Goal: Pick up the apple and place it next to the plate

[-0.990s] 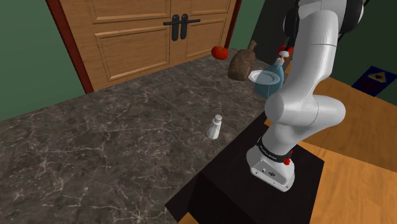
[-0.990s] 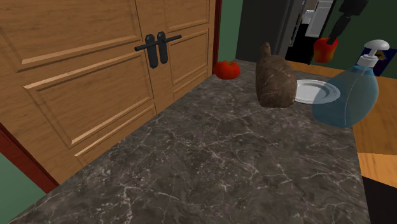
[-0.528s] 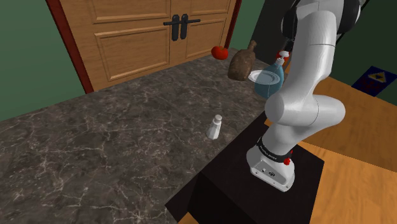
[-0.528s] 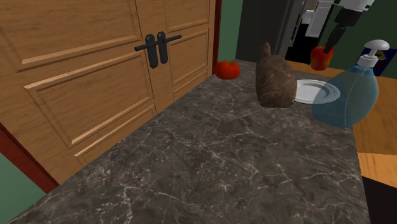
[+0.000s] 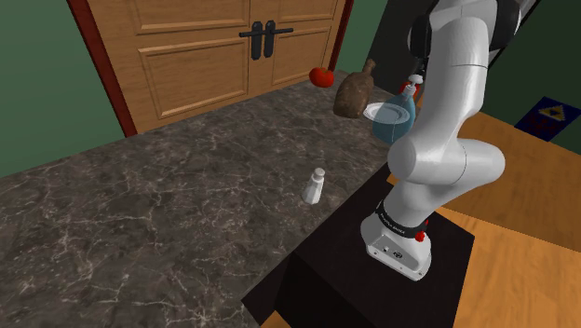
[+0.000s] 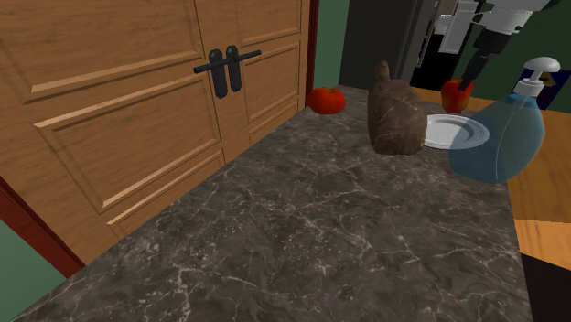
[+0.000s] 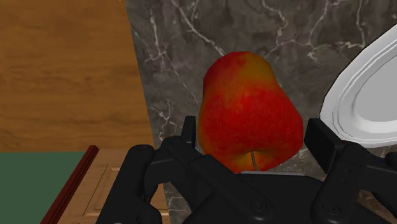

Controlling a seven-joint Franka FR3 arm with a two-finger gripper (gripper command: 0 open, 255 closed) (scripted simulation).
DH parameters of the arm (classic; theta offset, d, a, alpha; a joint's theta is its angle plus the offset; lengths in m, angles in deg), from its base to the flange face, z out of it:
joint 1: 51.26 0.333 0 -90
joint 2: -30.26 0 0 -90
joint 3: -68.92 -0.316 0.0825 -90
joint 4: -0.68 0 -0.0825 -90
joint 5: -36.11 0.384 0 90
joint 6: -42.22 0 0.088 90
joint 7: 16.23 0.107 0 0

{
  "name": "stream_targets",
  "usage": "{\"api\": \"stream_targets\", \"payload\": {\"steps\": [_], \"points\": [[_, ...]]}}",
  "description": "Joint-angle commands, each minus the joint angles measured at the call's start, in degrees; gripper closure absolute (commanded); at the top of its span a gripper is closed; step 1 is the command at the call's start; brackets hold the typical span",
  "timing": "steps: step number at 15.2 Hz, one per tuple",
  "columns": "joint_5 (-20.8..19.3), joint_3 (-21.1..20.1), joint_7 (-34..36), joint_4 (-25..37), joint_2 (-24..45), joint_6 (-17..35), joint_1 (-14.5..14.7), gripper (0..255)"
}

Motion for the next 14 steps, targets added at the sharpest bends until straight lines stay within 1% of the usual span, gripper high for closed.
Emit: {"api": "stream_targets", "payload": {"steps": [1,5,12,13,14], "points": [[0.40,-0.23,-0.54,-0.95,0.41,1.21,0.03,255],[1.16,-0.71,-1.29,-2.18,1.34,3.11,0.01,255],[1.23,-0.63,-1.32,-2.17,1.37,3.08,0.07,255],[1.25,-0.65,-1.32,-2.11,1.44,3.08,0.04,0],[1.15,-0.57,-1.26,-2.42,1.16,3.13,0.26,0]]}}
